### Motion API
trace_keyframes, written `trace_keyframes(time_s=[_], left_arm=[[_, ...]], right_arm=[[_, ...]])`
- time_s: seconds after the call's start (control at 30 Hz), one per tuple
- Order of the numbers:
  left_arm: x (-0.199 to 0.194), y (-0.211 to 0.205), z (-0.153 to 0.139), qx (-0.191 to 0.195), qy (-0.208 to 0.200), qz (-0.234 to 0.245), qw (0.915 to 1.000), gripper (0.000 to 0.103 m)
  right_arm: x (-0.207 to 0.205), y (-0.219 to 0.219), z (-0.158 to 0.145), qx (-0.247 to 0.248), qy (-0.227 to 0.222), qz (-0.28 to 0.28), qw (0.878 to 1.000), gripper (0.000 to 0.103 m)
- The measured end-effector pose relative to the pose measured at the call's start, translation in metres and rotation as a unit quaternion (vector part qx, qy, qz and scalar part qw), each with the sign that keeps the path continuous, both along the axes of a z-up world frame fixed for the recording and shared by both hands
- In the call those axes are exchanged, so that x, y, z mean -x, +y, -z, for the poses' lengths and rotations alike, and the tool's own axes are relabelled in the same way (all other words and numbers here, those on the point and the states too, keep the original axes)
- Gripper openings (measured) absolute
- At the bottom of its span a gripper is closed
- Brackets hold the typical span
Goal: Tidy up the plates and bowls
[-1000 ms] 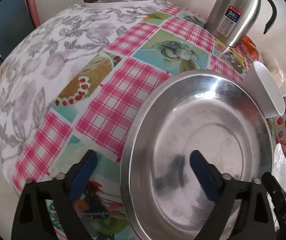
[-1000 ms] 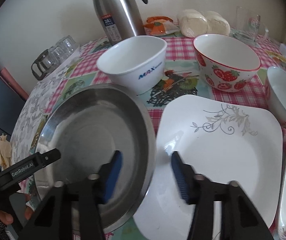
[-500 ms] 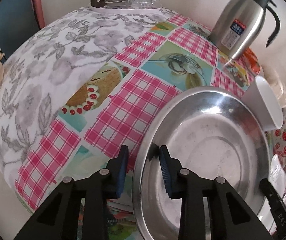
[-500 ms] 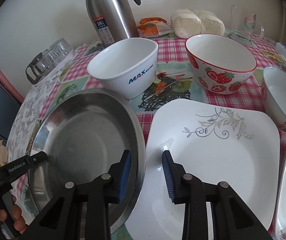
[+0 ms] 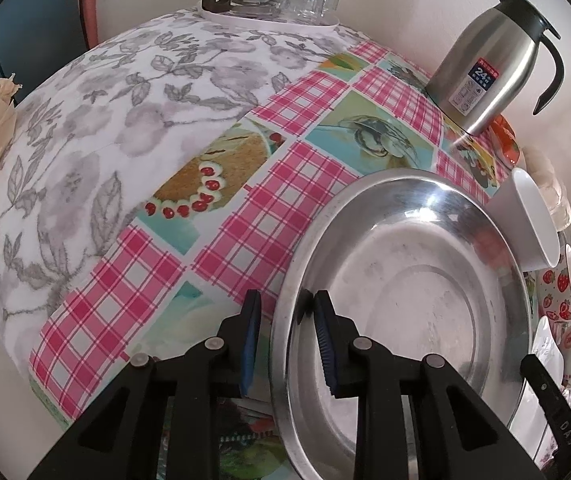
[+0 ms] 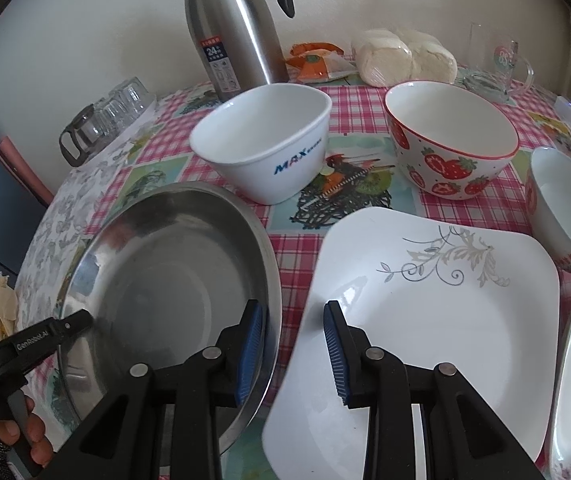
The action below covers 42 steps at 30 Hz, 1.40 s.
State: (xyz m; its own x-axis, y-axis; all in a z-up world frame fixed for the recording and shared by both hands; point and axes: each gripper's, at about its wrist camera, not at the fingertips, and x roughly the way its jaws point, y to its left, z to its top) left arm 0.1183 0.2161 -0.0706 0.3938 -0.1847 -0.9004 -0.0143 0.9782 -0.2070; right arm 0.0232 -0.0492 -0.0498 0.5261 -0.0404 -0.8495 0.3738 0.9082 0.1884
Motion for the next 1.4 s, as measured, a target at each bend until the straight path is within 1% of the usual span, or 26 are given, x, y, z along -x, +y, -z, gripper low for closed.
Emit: trace_keyframes(time_s=[0.1,0.17,0.23,0.33,0.4,0.53,0.77,0.83,1.0,1.07,1.2,1.27,1.4], left_arm=[[0.001,0.004,0.0,0.008,-0.002,-0.002,1.0,0.028],[0.003,0.007,0.0,0.014,-0.005,-0.004,0.9999,0.028],[0.004,0.009,0.0,0.019,-0.006,-0.005,0.9998,0.028],[0.005,0.01,-0.001,0.02,-0.008,-0.005,0.9998,0.028],[0.006,0.01,-0.001,0.022,-0.008,-0.006,0.9997,0.028],[0.006,0.012,0.0,0.027,-0.01,-0.007,0.9996,0.028],[0.007,0.011,-0.001,0.027,-0.012,-0.006,0.9996,0.028],[0.007,0.011,-0.001,0.025,-0.013,-0.005,0.9996,0.028],[0.004,0.008,-0.001,0.018,-0.009,-0.004,0.9998,0.028],[0.003,0.007,-0.002,0.016,-0.004,-0.003,0.9999,0.027],[0.003,0.008,-0.002,0.022,0.01,-0.009,0.9997,0.02],[0.005,0.006,-0.003,0.009,0.012,-0.009,0.9998,0.02],[0.01,0.004,-0.01,0.0,0.01,-0.008,0.9999,0.02]], right_arm=[[-0.001,0.002,-0.003,-0.009,-0.013,-0.008,1.0,0.034],[-0.002,0.005,-0.003,-0.016,-0.013,-0.013,1.0,0.034],[-0.002,0.007,-0.003,-0.012,-0.013,-0.015,1.0,0.034],[-0.003,0.004,-0.001,-0.04,-0.014,-0.014,0.999,0.034],[-0.002,0.0,0.004,-0.063,-0.012,-0.007,0.998,0.032],[-0.004,-0.001,0.01,-0.083,-0.007,-0.007,0.996,0.032],[-0.009,0.003,0.011,-0.065,-0.006,-0.007,0.998,0.032],[-0.01,0.005,0.01,-0.052,-0.004,-0.01,0.999,0.032],[-0.012,0.009,0.009,-0.029,0.001,-0.014,0.999,0.014],[-0.011,0.009,0.008,-0.026,0.003,-0.014,1.0,0.011],[-0.009,0.009,0.003,-0.029,-0.003,-0.025,0.999,0.011],[-0.008,0.01,0.001,-0.027,-0.004,-0.033,0.999,0.011],[-0.004,0.01,-0.004,-0.026,-0.003,-0.04,0.999,0.011]])
